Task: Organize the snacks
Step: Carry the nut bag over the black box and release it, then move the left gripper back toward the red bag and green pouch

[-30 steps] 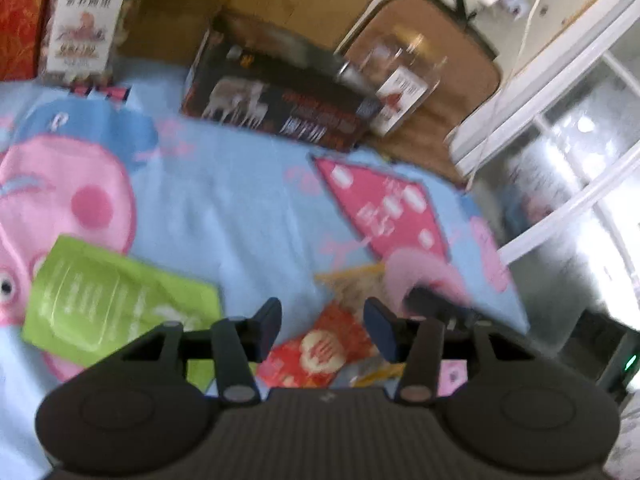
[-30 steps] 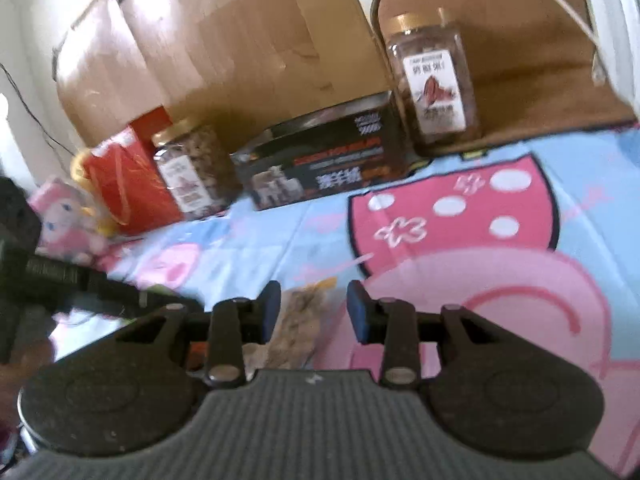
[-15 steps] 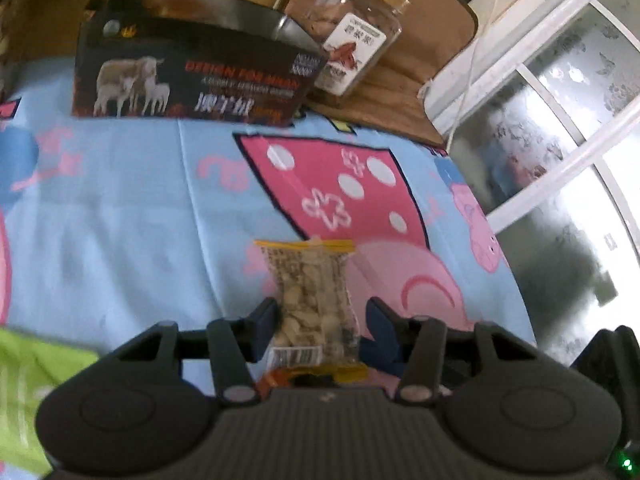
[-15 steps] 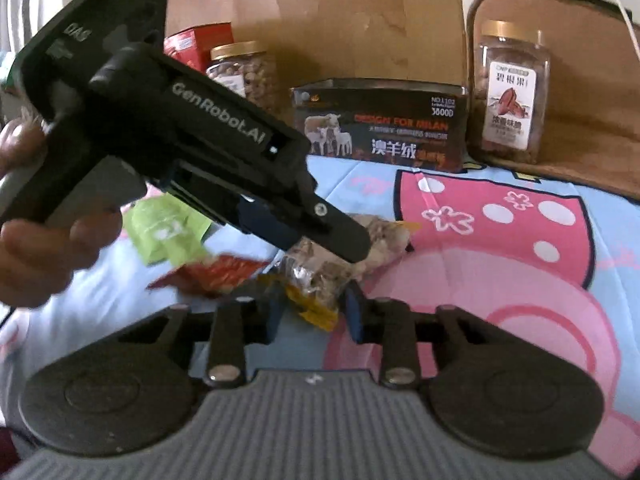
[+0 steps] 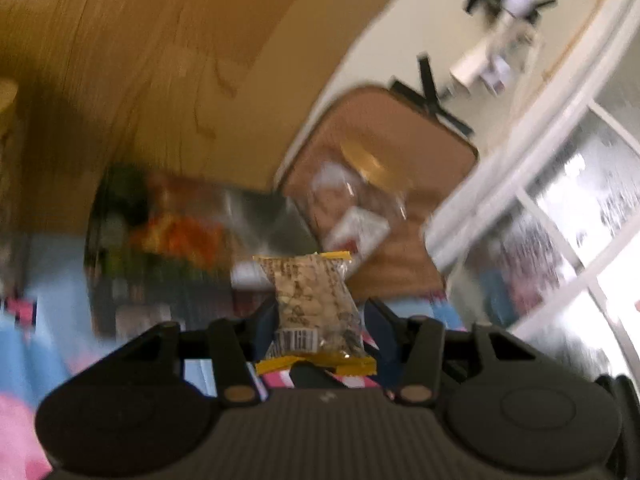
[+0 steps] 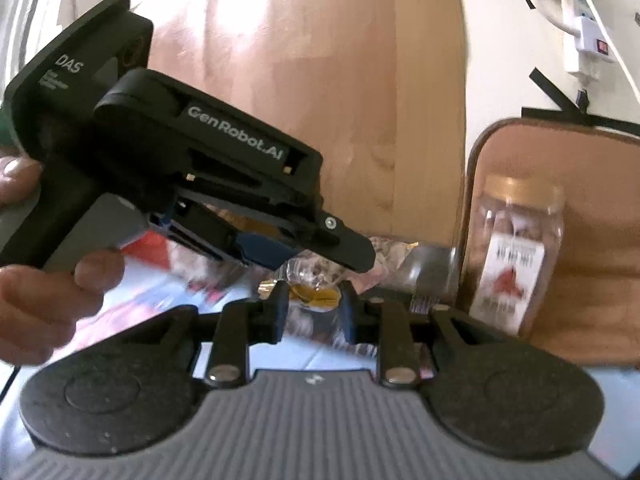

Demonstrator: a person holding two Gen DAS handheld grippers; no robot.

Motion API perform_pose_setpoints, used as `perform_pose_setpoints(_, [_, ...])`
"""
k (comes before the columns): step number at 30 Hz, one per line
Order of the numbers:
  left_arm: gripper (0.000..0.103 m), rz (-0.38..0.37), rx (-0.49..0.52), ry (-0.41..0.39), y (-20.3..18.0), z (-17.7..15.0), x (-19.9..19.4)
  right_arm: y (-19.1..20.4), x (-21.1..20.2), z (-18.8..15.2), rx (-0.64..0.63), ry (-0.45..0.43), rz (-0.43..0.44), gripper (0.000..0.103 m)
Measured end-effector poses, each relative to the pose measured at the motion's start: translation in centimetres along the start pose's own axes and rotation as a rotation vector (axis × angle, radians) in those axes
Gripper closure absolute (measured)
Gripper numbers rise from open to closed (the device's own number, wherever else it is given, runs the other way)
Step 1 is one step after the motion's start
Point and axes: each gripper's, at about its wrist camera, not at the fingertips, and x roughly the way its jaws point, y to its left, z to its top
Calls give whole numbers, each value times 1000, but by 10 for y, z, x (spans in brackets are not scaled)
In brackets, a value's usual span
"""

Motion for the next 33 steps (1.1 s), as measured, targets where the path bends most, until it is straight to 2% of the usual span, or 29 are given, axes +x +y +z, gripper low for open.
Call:
perform_pose_setpoints(3, [53, 20, -23, -20, 9, 21, 22, -18, 29, 9, -2, -15, -44, 73])
perform_pose_setpoints(7, [52, 80, -42, -10, 21, 27, 45, -41, 59, 6, 4, 18, -193, 69])
perform_pose_setpoints(8, [52, 64, -56, -12, 26, 24, 42, -47, 60, 4, 26, 31, -211, 69])
perform_pose_setpoints(10, [52, 27, -61, -18, 30, 17, 34, -61, 45, -2, 116, 22, -190, 69])
perform_pose_setpoints(15, [52, 14, -49, -50, 35, -17, -6, -79, -8, -26, 304, 37, -117, 69])
perform_pose_setpoints(18, [52, 104, -8, -55, 27, -45, -27, -78, -41, -48, 412, 53, -79, 67])
perform_pose_setpoints(20, [52, 189, 21, -61, 18, -67, -43, -72, -60, -59, 453, 62, -67, 67])
perform_pose_setpoints(22, [52, 240, 35, -69, 10, -87, -54, -64, -80, -69, 487, 71, -72, 67])
perform_pose_setpoints(28, [52, 370, 68, -74, -11, -131, -83, -38, -98, -79, 482, 140, -56, 67])
perform_pose_setpoints(33, [51, 470, 136, -108, -32, -162, -103, -19, -119, -77, 468, 130, -52, 67])
